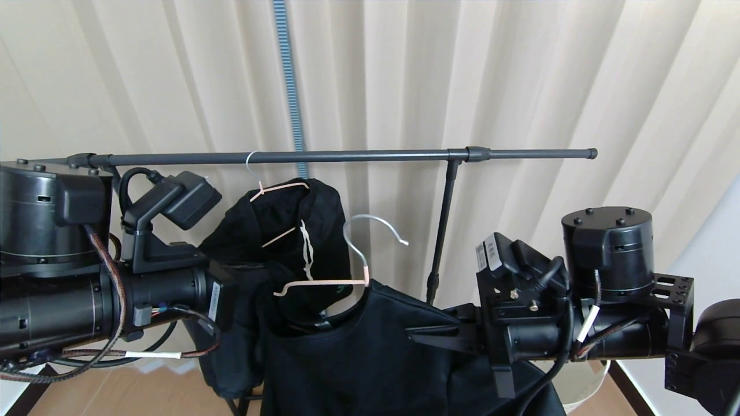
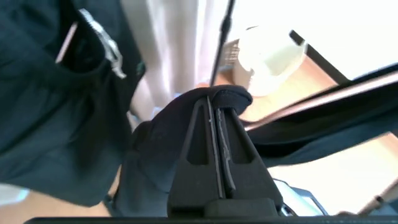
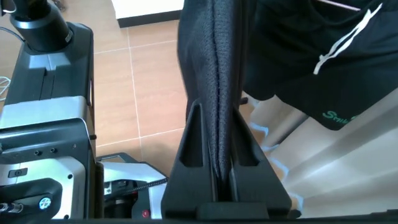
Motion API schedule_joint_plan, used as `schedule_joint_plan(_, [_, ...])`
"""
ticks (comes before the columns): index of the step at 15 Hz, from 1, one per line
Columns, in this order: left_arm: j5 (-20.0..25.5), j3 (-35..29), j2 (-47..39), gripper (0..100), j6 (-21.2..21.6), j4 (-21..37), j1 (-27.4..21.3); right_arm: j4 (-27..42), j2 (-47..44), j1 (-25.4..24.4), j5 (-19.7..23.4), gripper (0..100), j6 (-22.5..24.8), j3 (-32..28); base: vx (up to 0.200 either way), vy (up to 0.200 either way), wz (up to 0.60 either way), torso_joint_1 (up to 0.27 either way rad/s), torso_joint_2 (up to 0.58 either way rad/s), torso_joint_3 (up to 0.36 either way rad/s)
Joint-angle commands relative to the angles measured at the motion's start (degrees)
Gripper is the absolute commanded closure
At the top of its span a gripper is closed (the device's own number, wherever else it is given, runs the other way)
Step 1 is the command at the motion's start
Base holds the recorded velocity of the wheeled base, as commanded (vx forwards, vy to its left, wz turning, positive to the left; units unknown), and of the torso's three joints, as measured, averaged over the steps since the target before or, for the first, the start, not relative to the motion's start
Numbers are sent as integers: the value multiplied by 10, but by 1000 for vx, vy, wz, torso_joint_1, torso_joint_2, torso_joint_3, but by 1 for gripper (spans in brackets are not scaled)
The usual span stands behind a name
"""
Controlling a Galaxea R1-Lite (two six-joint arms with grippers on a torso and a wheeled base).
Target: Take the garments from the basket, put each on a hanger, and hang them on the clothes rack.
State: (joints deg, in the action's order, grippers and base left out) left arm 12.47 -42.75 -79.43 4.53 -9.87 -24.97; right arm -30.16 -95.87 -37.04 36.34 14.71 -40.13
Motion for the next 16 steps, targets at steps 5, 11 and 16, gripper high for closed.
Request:
schedule_joint_plan(5, [3,19,23,100,0,2,-62,-64,-53,-15,-2,100,-60,6,0,0,0,0,0,0])
schedule_joint_plan(11, [13,17,62,100,-5,2,-99,-202,-104,-16,-3,100,-80,42,0,0,0,0,0,0])
schedule_joint_plan(16, [12,-1,57,100,-35,-1,-112,-300,-124,-25,-3,100,-136,65,0,0,0,0,0,0])
